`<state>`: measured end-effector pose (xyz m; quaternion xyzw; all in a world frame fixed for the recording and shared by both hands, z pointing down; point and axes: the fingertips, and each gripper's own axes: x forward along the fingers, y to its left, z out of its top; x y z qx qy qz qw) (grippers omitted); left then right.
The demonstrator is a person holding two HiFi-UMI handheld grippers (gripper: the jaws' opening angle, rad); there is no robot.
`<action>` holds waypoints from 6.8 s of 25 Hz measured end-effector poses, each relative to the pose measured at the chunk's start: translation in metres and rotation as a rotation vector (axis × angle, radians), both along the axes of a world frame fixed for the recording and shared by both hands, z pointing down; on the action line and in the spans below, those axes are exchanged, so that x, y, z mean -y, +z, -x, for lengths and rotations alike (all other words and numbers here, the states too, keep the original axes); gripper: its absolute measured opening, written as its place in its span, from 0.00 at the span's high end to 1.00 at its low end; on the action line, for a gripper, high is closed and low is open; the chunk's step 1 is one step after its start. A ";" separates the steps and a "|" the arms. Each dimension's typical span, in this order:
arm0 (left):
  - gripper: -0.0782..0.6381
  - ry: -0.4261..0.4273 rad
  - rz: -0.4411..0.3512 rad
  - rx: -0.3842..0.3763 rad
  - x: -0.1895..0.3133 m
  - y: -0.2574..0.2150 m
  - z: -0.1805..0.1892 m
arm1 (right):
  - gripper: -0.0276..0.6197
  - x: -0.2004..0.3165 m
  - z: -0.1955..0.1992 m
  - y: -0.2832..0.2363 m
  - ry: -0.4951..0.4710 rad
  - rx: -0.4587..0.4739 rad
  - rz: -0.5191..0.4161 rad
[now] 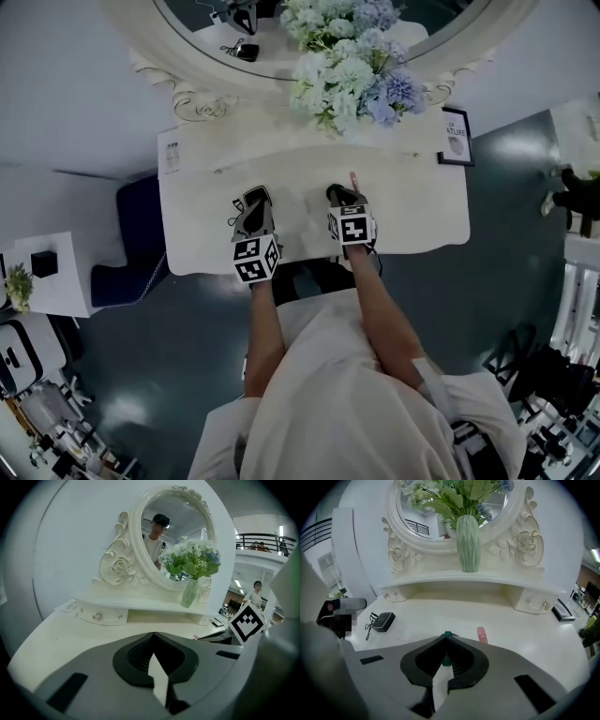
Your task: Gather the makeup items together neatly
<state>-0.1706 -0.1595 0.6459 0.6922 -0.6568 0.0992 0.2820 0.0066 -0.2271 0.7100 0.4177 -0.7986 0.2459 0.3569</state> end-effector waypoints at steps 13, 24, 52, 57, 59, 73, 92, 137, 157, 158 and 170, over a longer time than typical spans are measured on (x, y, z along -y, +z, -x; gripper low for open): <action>0.87 -0.030 0.000 0.012 -0.011 -0.003 0.030 | 0.73 0.008 0.010 -0.012 0.012 -0.028 -0.048; 0.87 -0.016 -0.009 0.017 -0.006 -0.008 0.087 | 0.70 -0.027 0.134 -0.033 -0.159 0.069 -0.051; 0.87 0.209 0.014 0.061 0.006 0.013 0.152 | 0.48 -0.056 0.223 0.012 -0.089 -0.008 0.037; 0.87 0.229 0.005 0.067 0.004 0.011 0.149 | 0.48 -0.054 0.215 0.007 -0.034 0.013 0.015; 0.87 0.236 0.000 0.067 0.003 0.010 0.147 | 0.48 -0.053 0.209 0.006 -0.026 0.005 0.001; 0.87 0.287 -0.022 0.054 0.010 0.004 0.120 | 0.48 -0.034 0.131 -0.003 0.135 0.062 -0.032; 0.87 0.216 -0.034 0.061 0.000 -0.002 0.141 | 0.48 -0.028 0.080 0.012 0.167 0.047 -0.019; 0.87 0.200 -0.010 0.053 -0.018 0.008 0.155 | 0.88 -0.096 0.271 -0.003 -0.293 0.107 -0.017; 0.87 0.241 -0.038 0.017 -0.013 0.002 0.131 | 0.88 -0.064 0.191 -0.008 -0.122 0.071 -0.043; 0.87 0.236 -0.036 0.016 -0.015 0.003 0.133 | 0.88 -0.062 0.188 -0.005 -0.114 0.067 -0.043; 0.87 0.192 -0.015 -0.011 -0.034 0.015 0.136 | 0.88 -0.057 0.187 0.006 -0.104 0.031 -0.045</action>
